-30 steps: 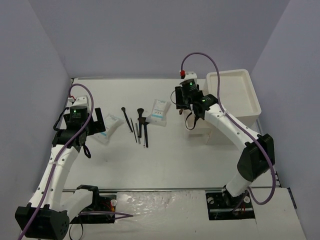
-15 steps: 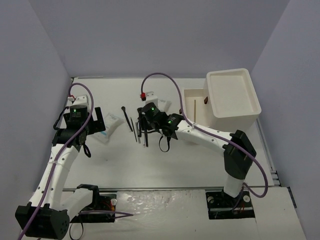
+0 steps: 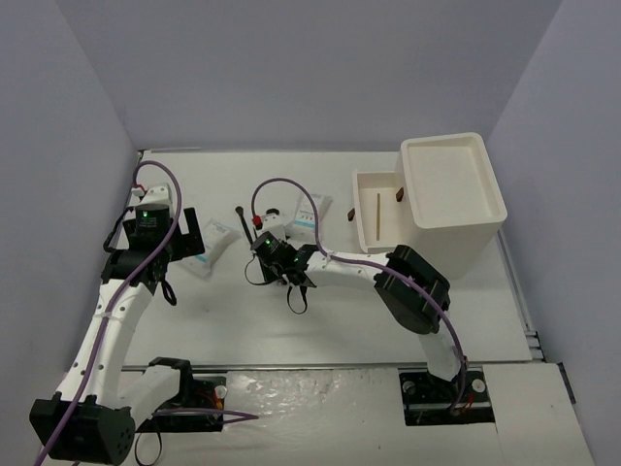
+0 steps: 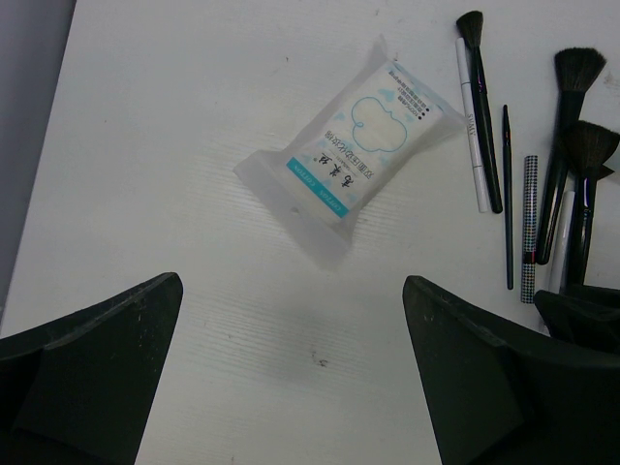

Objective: Organize the makeup

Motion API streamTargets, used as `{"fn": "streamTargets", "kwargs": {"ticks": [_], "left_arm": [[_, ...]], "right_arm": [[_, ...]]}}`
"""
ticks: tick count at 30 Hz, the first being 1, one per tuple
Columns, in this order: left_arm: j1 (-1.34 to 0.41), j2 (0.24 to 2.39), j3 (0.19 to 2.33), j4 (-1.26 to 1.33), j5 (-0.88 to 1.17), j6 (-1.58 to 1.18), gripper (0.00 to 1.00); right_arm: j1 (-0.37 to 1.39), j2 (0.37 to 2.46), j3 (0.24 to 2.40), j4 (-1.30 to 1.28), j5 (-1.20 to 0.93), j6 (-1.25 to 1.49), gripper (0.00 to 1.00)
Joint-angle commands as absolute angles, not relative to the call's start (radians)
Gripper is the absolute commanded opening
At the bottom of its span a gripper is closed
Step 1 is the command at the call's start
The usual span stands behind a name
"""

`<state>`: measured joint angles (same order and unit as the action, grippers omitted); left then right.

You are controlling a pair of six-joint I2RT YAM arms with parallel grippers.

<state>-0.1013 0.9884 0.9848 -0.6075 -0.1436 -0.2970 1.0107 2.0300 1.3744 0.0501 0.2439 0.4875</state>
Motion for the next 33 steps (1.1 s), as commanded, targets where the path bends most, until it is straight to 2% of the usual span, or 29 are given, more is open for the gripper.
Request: {"fn": "streamTargets", "kwargs": {"ticks": [1, 13, 15, 19, 29, 33], "left_arm": [[-0.091, 0.980, 1.002, -0.563, -0.158, -0.301, 0.97], [-0.091, 0.979, 1.002, -0.563, -0.157, -0.301, 0.97], [-0.091, 0.979, 1.002, -0.563, -0.158, -0.301, 0.97], [-0.091, 0.977, 1.002, -0.563, -0.159, -0.302, 0.97], [-0.091, 0.978, 1.001, -0.565, -0.163, -0.301, 0.97], [-0.091, 0.982, 1.002, -0.565, -0.160, -0.302, 0.97]], "right_arm": [[1.017, 2.071, 1.426, 0.110, 0.281, 0.511, 0.25], [1.015, 2.141, 1.436, 0.115, 0.333, 0.511, 0.19], [1.015, 2.141, 1.429, 0.115, 0.337, 0.509, 0.16], [1.020, 2.117, 1.415, 0.116, 0.326, 0.491, 0.01], [1.023, 1.765, 1.382, 0.042, 0.419, 0.389, 0.00], [0.948, 1.635, 1.338, -0.044, 0.471, 0.359, 0.00]]}}
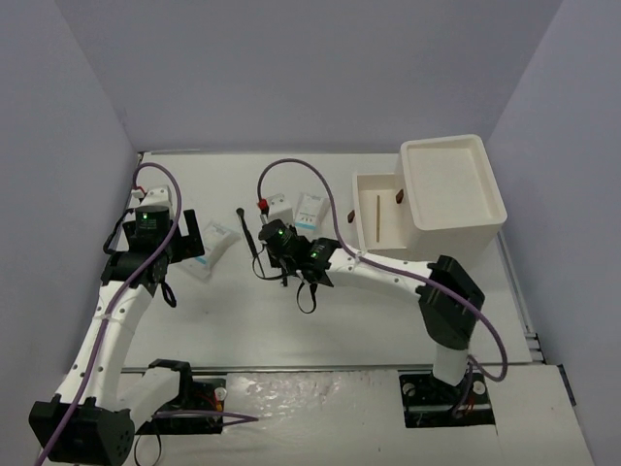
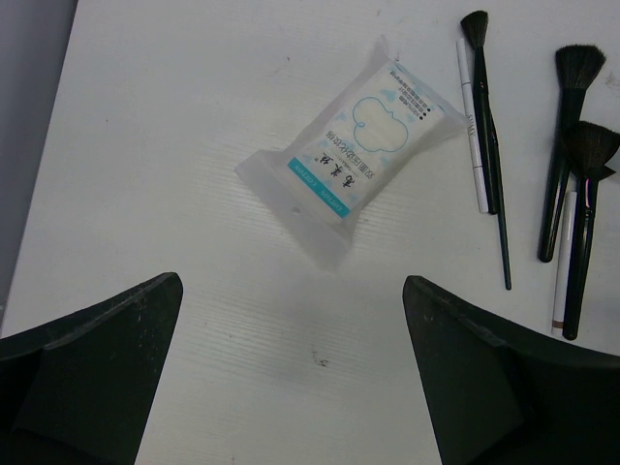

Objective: Organize the makeup

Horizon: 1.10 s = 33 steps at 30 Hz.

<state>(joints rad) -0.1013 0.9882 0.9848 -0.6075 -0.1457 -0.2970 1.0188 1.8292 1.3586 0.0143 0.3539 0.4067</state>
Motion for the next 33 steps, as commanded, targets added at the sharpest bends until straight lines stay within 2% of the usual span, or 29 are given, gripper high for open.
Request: {"fn": "streamTargets", "kwargs": {"ticks": [1, 6, 8, 13, 17, 18, 19, 21, 23, 25, 33], "left_arm": [[-0.091, 0.982, 1.002, -0.565, -0.160, -0.302, 0.97], [-0.091, 0.983, 1.000, -0.563, -0.155, -0.302, 0.97], [-0.090, 0.986, 1.002, -0.563, -0.153, -0.302, 0.97], [-0.089, 0.986, 1.000, -0.564, -0.155, -0.301, 0.97], [-0.089, 0.989, 1.000, -0.563, -0.155, -0.301, 0.97], [-0.089, 0.989, 1.000, -0.564, -0.155, -0.302, 0.97], [-0.090, 0.989, 1.000, -0.564, -0.155, -0.301, 0.97], [-0.089, 0.991, 1.000, -0.563, -0.154, -0.301, 0.97], [-0.089, 0.992, 1.000, -0.563, -0.151, -0.301, 0.97], [-0.089, 0.994, 1.002, -0.563, -0.150, -0.301, 0.97], [-0.089, 0.999, 1.003, -0.564, -0.150, -0.301, 0.97]], "right_arm": [[0.921, 1.609, 1.321, -0.059, 0.474, 0.357, 0.00], [0.776, 1.482, 1.233, -0.093, 0.451, 0.331, 0.00], [0.667, 1.448, 1.199, -0.108, 0.402, 0.323, 0.00], [0.564, 1.424, 1.144, -0.110, 0.348, 0.311, 0.00], [0.530, 1.428, 1.134, -0.115, 0.336, 0.308, 0.09], [0.528, 1.428, 1.135, -0.114, 0.337, 0.308, 0.15], [0.528, 1.427, 1.141, -0.114, 0.333, 0.302, 0.27], [0.530, 1.420, 1.151, -0.114, 0.323, 0.293, 0.40], [0.538, 1.410, 1.167, -0.114, 0.307, 0.288, 0.48], [0.557, 1.400, 1.183, -0.112, 0.305, 0.285, 0.51], [0.797, 1.482, 1.264, -0.090, 0.352, 0.349, 0.50]]}}
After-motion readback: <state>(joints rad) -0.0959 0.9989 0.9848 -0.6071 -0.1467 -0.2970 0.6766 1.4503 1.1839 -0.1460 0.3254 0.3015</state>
